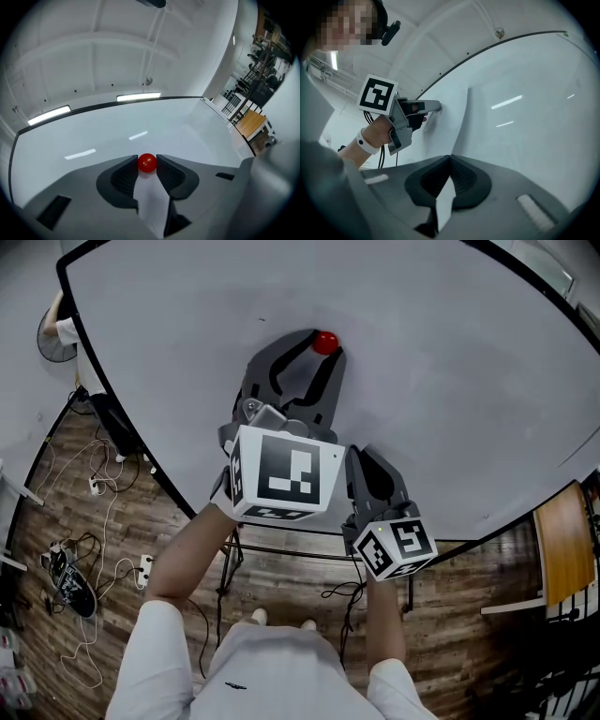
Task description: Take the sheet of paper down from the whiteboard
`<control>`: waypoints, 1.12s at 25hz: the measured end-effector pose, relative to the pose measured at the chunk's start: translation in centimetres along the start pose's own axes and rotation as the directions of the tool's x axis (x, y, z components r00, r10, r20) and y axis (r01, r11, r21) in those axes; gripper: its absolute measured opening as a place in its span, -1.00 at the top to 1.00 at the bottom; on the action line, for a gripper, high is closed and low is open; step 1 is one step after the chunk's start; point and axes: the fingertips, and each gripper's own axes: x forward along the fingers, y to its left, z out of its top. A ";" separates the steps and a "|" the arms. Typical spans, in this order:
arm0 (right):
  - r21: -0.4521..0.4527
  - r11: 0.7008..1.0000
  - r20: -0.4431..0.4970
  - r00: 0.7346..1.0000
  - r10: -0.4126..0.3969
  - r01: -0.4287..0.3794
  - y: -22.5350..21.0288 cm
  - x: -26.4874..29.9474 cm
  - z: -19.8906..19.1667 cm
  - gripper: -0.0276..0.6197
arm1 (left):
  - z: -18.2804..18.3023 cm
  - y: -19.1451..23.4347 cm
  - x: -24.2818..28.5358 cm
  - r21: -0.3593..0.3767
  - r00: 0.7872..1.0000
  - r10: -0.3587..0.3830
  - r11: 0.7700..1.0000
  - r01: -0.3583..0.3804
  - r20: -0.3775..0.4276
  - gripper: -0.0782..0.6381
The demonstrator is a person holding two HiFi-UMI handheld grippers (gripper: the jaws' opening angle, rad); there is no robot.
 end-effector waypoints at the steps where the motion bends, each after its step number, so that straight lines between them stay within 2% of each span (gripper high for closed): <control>1: -0.002 1.000 -0.001 1.000 -0.001 0.001 0.0 0.0 0.0 0.88 | 0.4 0.2 -0.2 -0.007 1.000 0.001 1.000 -0.001 0.012 0.44; 13: 0.048 0.998 0.001 0.999 -0.042 0.042 -0.6 -1.4 -0.7 0.89 | -0.7 0.3 -3.3 -0.060 1.000 -0.004 0.998 0.004 -0.001 0.44; 17: 0.047 0.997 0.003 0.998 -0.062 0.062 -0.4 -2.3 -0.8 0.89 | -1.9 0.0 -4.8 -0.123 1.000 -0.018 0.992 0.016 -0.020 0.44; 28: -0.010 0.988 -0.009 0.988 -0.154 0.154 -0.6 -5.7 -1.0 0.89 | -5.0 -1.8 -8.6 -0.229 0.996 -0.050 0.973 0.031 -0.078 0.44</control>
